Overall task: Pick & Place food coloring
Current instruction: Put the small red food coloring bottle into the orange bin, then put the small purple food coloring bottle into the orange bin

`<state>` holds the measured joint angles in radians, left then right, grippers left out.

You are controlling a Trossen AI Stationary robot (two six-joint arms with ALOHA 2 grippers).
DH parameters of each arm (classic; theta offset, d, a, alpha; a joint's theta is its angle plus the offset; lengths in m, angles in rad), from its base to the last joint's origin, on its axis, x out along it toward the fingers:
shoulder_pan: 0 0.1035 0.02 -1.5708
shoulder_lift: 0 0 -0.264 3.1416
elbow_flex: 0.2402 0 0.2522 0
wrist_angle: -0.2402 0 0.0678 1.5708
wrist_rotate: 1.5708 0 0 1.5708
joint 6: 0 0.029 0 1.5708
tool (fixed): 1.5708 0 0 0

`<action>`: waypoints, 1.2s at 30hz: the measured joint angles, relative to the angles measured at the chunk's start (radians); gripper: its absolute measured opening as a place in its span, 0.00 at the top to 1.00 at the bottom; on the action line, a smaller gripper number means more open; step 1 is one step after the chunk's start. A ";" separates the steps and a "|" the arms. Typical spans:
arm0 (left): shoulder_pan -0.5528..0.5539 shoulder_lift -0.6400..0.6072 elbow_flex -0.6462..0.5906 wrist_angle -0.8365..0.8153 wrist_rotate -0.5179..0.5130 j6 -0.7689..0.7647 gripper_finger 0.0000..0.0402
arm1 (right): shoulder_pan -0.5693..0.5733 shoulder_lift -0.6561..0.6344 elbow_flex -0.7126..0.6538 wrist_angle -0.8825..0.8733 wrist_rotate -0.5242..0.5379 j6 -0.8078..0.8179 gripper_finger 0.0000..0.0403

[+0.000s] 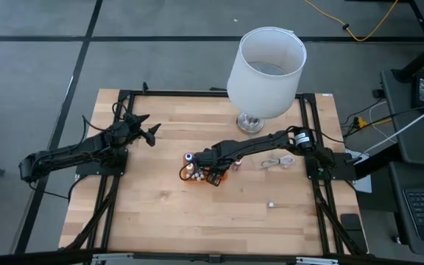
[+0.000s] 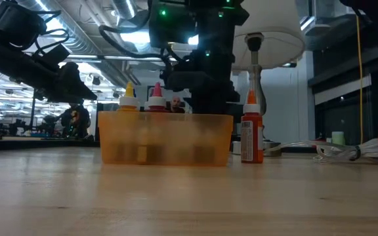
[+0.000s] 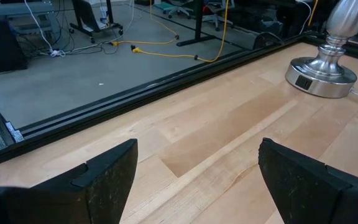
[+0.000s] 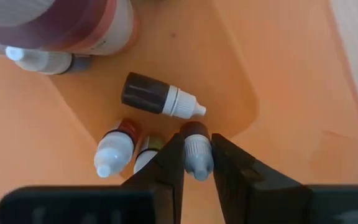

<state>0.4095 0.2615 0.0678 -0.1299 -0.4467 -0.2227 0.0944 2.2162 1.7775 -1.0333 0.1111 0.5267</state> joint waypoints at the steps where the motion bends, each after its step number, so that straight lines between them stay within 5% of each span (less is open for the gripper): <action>1: 0.000 0.000 0.000 0.000 0.000 0.000 0.20 | 0.000 0.002 0.000 -0.001 0.001 0.000 0.82; 23: 0.000 0.000 0.000 0.000 0.000 0.000 0.20 | 0.000 -0.014 0.094 -0.080 0.001 -0.004 0.63; 36: 0.000 0.000 0.000 0.000 0.000 0.000 0.19 | 0.052 -0.164 0.096 -0.119 0.000 0.219 0.42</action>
<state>0.4095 0.2615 0.0677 -0.1299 -0.4469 -0.2228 0.1461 2.0525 1.8732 -1.1525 0.1116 0.7453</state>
